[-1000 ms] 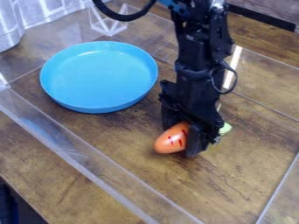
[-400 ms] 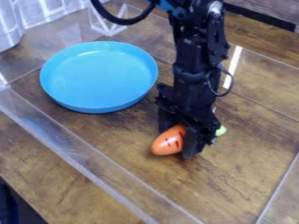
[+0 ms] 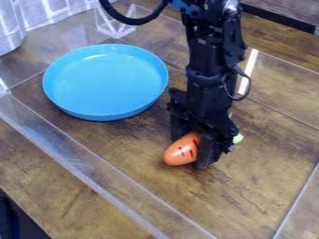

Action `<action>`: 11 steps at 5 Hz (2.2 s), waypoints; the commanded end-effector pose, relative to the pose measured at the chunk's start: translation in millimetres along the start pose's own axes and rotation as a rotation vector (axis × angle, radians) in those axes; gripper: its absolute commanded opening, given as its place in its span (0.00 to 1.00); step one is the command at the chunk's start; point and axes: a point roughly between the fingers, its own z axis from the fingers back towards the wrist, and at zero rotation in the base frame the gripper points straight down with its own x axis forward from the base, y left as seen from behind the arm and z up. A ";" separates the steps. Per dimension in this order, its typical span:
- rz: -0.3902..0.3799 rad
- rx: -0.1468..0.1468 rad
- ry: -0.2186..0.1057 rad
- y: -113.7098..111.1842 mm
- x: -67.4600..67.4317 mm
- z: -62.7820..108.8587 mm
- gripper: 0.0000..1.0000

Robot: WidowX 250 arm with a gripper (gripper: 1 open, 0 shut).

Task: Remove the carrot from inside the blue tray and put it on the table

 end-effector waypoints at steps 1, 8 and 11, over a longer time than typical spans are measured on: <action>0.014 0.003 -0.071 3.8 12.1 21.7 0.00; 0.044 0.008 -0.068 3.4 11.6 37.1 1.00; 0.068 0.040 -0.068 8.2 9.0 48.1 1.00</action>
